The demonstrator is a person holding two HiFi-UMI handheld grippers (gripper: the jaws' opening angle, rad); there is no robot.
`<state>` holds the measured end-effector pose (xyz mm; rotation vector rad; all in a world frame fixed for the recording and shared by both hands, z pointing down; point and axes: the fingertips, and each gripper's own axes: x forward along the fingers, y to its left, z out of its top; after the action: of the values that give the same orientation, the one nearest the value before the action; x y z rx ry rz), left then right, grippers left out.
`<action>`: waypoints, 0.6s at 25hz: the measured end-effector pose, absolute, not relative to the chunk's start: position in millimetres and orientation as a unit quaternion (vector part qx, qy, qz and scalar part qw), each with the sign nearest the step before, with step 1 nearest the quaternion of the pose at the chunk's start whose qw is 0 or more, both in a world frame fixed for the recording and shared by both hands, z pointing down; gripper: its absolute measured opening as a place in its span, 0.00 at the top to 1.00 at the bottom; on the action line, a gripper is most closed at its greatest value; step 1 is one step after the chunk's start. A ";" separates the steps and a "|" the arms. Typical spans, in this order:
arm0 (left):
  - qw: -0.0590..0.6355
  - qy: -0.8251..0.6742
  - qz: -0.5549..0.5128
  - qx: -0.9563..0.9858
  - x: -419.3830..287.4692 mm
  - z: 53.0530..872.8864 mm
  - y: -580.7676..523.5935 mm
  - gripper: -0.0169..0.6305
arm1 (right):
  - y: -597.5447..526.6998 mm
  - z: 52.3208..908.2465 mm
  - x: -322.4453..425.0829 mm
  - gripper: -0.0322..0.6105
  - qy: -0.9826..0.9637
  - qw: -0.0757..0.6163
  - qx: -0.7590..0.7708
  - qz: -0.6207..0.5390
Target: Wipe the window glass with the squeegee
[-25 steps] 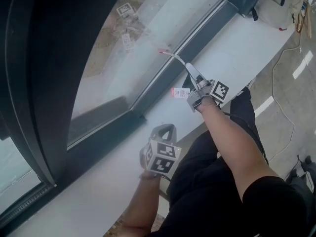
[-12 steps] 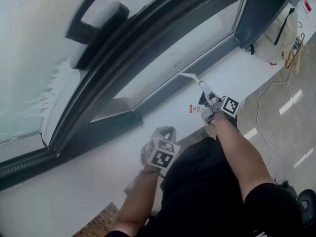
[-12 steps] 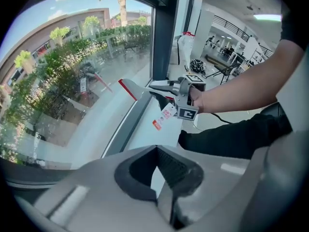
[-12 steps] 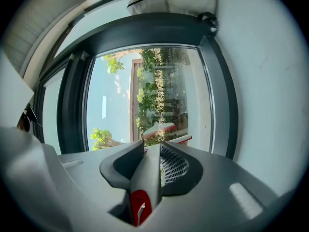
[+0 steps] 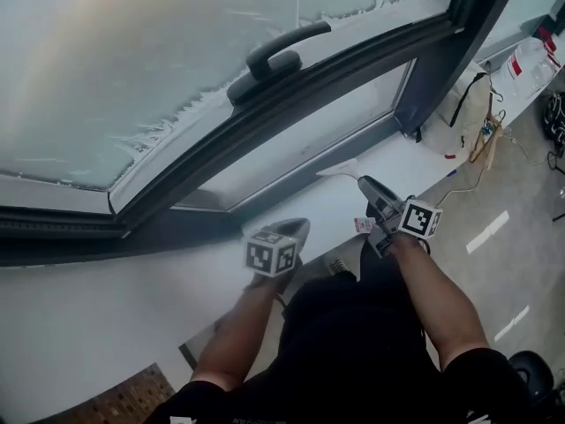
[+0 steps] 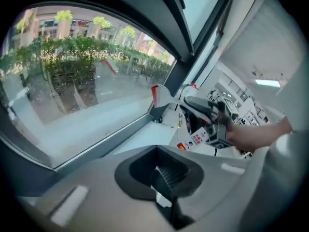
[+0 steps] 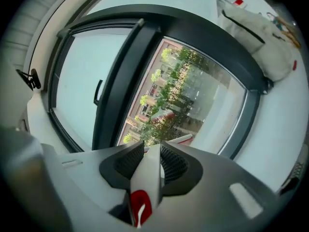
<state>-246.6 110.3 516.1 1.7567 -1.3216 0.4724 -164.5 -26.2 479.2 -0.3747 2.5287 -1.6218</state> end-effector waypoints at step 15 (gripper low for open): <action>0.343 -0.600 0.092 0.717 -209.7 377.1 129.4 0.97 | 25.3 319.3 -125.2 0.75 0.933 -0.056 -0.074 -0.348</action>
<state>-209.7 129.4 377.1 1.8637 -1.5589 0.2403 -125.2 25.3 319.3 -0.2420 3.0403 -1.1349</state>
